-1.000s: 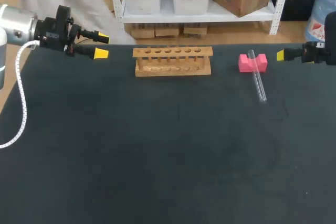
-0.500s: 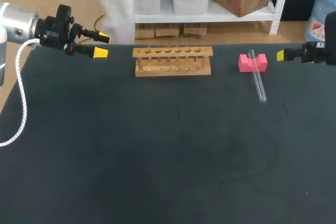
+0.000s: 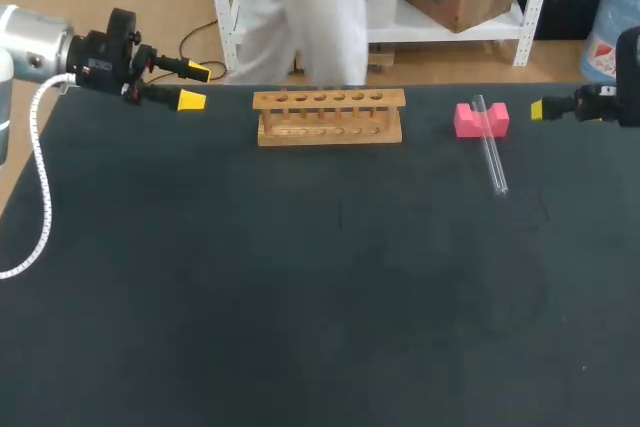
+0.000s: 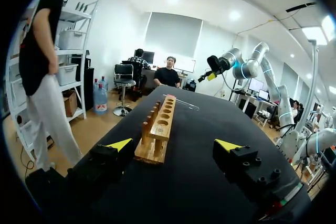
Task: Grasp the test tube, adjust it, and insert it.
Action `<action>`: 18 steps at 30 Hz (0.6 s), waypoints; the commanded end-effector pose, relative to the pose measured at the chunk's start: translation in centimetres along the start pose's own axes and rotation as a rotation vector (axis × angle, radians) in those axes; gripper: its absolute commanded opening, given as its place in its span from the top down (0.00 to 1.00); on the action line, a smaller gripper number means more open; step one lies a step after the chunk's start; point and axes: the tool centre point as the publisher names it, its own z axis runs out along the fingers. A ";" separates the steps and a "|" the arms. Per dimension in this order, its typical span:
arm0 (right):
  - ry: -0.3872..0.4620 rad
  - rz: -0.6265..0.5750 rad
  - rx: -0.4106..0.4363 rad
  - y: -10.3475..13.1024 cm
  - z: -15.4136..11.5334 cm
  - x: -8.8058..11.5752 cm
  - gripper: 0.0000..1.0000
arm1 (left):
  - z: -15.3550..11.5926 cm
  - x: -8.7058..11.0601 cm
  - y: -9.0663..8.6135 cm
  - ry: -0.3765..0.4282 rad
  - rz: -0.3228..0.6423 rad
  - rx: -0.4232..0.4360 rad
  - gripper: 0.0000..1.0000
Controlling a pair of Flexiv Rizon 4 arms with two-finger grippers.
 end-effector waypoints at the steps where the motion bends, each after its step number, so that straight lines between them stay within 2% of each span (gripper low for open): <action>1: 0.021 -0.005 0.278 0.4 0.8 0.3 0.00 | 0.0 0.0 0.0 0.000 0.001 0.001 0.00; 7: 0.056 -0.019 0.361 -0.1 2.3 0.1 0.00 | 0.0 0.0 0.0 0.000 0.001 0.001 0.00; 11: 0.037 -0.051 0.430 -0.4 3.2 0.0 0.00 | 0.0 0.0 0.0 0.000 0.001 0.001 0.00; 15: 0.004 -0.073 0.459 -0.8 4.3 0.0 0.00 | 0.0 0.0 0.0 0.000 0.001 0.001 0.00; 18: 0.010 -0.090 0.490 -0.9 5.1 0.0 0.00 | 0.0 0.0 0.0 0.000 0.001 0.001 0.00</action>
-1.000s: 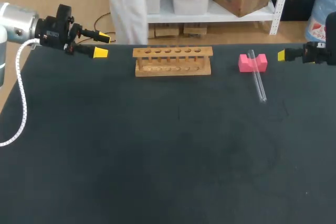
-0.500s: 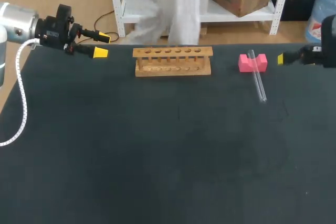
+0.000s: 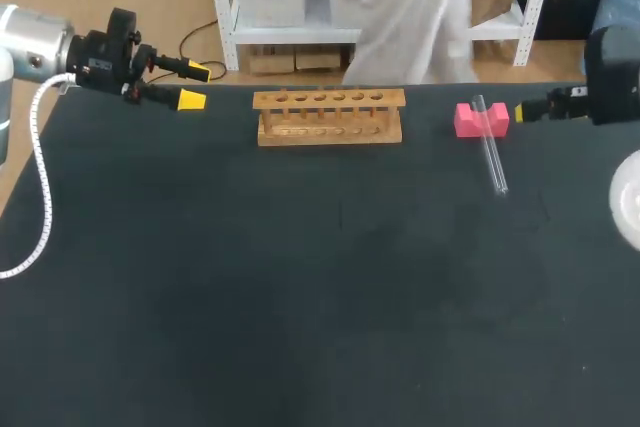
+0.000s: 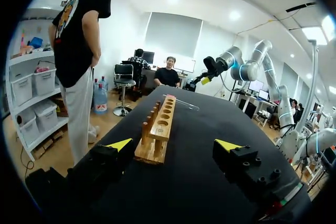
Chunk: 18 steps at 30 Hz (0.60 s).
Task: Grasp the test tube, adjust it, and insert it.
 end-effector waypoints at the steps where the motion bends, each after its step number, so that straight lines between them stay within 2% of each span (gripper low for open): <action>1: -0.001 -0.017 0.397 0.2 1.9 0.2 0.00 | 0.0 0.1 0.0 0.000 0.001 0.001 0.00; 6: 0.051 -0.056 0.436 0.1 3.7 0.6 0.00 | 0.0 0.1 0.0 0.000 0.001 0.001 0.00; 18: 0.113 -0.083 0.452 0.2 7.6 1.3 0.00 | 0.0 0.1 0.0 0.000 0.001 0.001 0.00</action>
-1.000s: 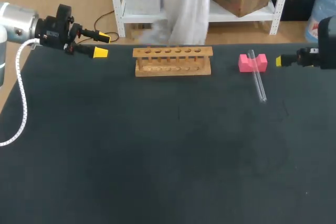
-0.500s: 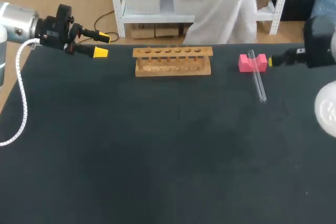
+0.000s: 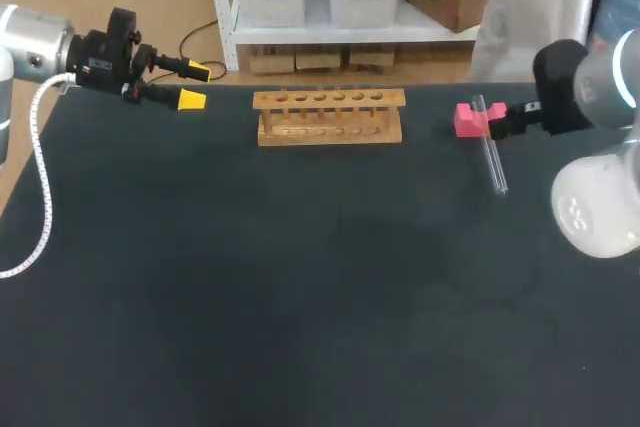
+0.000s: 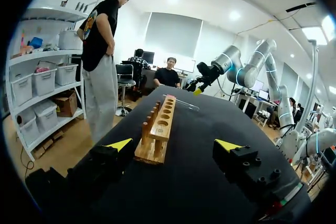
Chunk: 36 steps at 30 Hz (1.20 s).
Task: Grasp the test tube, adjust it, and insert it.
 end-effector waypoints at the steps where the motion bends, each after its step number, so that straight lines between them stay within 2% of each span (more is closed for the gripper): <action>1: 0.005 0.004 0.333 0.4 1.8 -0.5 0.00 | 0.0 0.1 0.0 0.000 0.001 0.001 0.00; 15: 0.046 -0.008 0.328 0.4 5.4 0.4 0.00 | 0.0 0.1 0.0 0.000 0.001 0.001 0.00; 25: 0.049 -0.012 0.362 -0.5 7.0 0.5 0.00 | 0.0 0.1 0.0 0.000 0.001 0.001 0.00; 36: 0.041 0.007 0.349 -0.2 8.2 0.5 0.00 | 0.0 0.1 0.0 0.000 0.001 0.001 0.00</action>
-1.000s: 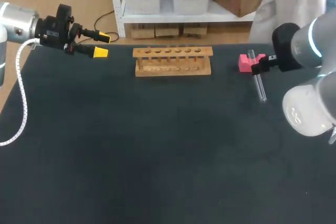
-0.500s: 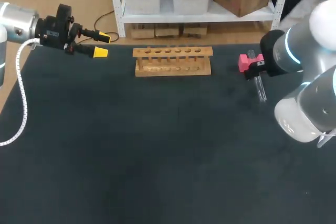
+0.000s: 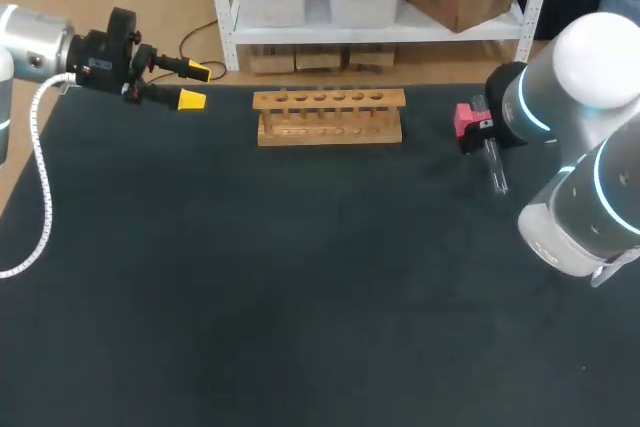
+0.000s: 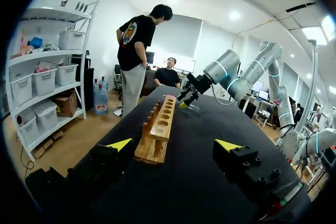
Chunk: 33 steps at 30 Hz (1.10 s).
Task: Grasp the test tube, adjust it, and insert it.
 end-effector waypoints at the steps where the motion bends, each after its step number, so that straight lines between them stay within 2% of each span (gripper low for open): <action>1: -0.002 0.008 0.147 0.5 0.4 0.3 0.00 | 0.0 0.1 0.0 0.000 0.001 0.001 0.00; 9: -0.001 0.027 0.141 0.7 0.8 0.7 0.00 | 0.0 0.1 0.0 0.000 0.001 0.001 0.00; 17: -0.047 0.081 0.082 0.9 1.2 0.8 0.00 | 0.0 0.1 0.0 0.000 0.001 0.001 0.00; 33: -0.052 0.101 0.067 0.9 1.3 1.0 0.00 | 0.0 0.1 0.0 0.000 0.001 0.001 0.00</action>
